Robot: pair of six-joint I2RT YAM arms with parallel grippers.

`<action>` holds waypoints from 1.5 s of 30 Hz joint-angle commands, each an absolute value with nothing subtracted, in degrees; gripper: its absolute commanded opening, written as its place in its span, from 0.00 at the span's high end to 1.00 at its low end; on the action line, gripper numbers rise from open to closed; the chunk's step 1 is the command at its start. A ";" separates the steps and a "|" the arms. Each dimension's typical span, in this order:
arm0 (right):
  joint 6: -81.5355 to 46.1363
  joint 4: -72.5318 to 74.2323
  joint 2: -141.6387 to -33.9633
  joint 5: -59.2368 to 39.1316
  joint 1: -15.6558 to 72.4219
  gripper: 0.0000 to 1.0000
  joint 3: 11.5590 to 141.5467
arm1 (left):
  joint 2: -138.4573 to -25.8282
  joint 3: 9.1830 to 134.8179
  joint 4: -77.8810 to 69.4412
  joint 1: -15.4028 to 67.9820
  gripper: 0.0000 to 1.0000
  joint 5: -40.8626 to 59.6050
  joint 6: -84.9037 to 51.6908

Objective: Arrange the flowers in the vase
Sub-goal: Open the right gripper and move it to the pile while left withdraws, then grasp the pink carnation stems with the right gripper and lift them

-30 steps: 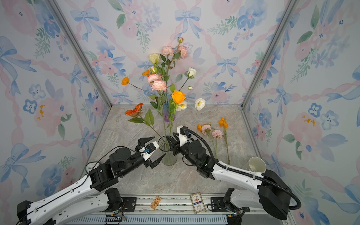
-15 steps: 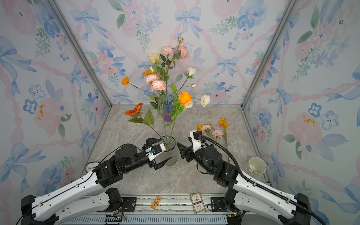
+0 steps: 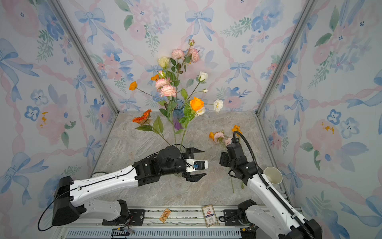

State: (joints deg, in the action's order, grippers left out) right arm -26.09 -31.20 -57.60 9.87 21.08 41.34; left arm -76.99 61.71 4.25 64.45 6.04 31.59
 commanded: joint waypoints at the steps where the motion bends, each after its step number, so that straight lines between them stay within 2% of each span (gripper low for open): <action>1: -27.44 -37.06 -62.75 4.69 19.09 0.40 44.58 | -79.43 60.25 5.63 64.51 0.02 9.76 32.74; 11: -25.15 -34.39 -82.01 6.76 15.39 0.54 48.33 | -78.31 57.04 5.56 67.50 0.02 6.95 31.29; 23: -24.96 -32.71 -85.88 8.06 14.24 0.54 48.17 | -79.11 57.02 5.56 67.74 0.02 7.41 30.85; 33: -24.04 -32.70 -89.30 5.30 14.34 0.73 49.41 | -78.86 56.95 5.61 67.72 0.02 6.77 30.89; 36: -23.26 -31.53 -88.69 3.64 14.66 0.86 48.98 | -78.64 56.95 5.56 67.77 0.02 6.67 30.92; 38: -22.91 -30.82 -87.65 3.41 15.32 0.98 48.47 | -78.25 56.91 5.62 67.75 0.02 6.43 30.94; 45: -20.27 -23.72 -79.58 -1.47 16.70 1.00 45.53 | -76.18 57.31 5.56 65.33 0.02 9.02 30.88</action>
State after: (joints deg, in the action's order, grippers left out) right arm -22.13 -27.70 -83.59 2.13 16.16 46.37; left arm -78.35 57.41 5.43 66.76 7.29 31.31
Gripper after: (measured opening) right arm 0.061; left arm 0.979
